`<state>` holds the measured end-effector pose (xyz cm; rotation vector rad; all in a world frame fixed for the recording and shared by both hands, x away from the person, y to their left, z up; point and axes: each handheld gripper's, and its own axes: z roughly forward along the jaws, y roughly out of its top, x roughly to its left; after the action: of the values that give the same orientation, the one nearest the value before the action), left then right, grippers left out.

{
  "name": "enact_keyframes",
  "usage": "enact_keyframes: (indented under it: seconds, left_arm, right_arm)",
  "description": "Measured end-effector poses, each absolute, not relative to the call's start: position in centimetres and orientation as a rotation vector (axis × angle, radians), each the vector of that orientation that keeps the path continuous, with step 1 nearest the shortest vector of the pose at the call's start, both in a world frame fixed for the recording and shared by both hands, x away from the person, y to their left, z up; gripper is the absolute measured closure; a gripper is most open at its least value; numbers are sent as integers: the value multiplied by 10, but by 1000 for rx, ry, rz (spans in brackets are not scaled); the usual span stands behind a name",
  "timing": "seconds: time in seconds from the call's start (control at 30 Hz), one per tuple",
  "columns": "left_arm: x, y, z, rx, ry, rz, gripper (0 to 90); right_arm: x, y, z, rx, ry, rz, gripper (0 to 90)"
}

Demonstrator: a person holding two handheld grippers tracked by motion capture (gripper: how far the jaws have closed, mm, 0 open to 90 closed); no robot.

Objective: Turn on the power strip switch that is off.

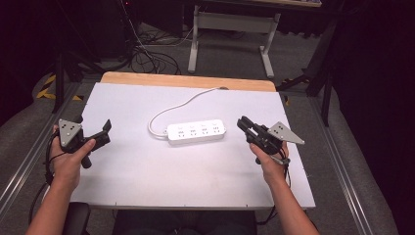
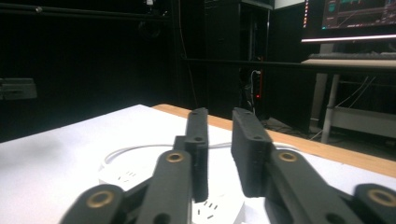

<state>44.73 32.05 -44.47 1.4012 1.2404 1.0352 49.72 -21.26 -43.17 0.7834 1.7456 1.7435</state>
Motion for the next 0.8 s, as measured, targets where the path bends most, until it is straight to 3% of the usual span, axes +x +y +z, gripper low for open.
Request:
enact_keyframes:
  seconds: [0.23, 0.8]
  left_arm:
    - [447, 320, -445, 1403, 1240, 1035, 85]
    - [448, 319, -445, 1408, 1236, 1040, 85]
  right_arm:
    - [498, -212, -432, 797, 1753, 1757, 603]
    - [489, -225, -432, 826, 1751, 1747, 497]
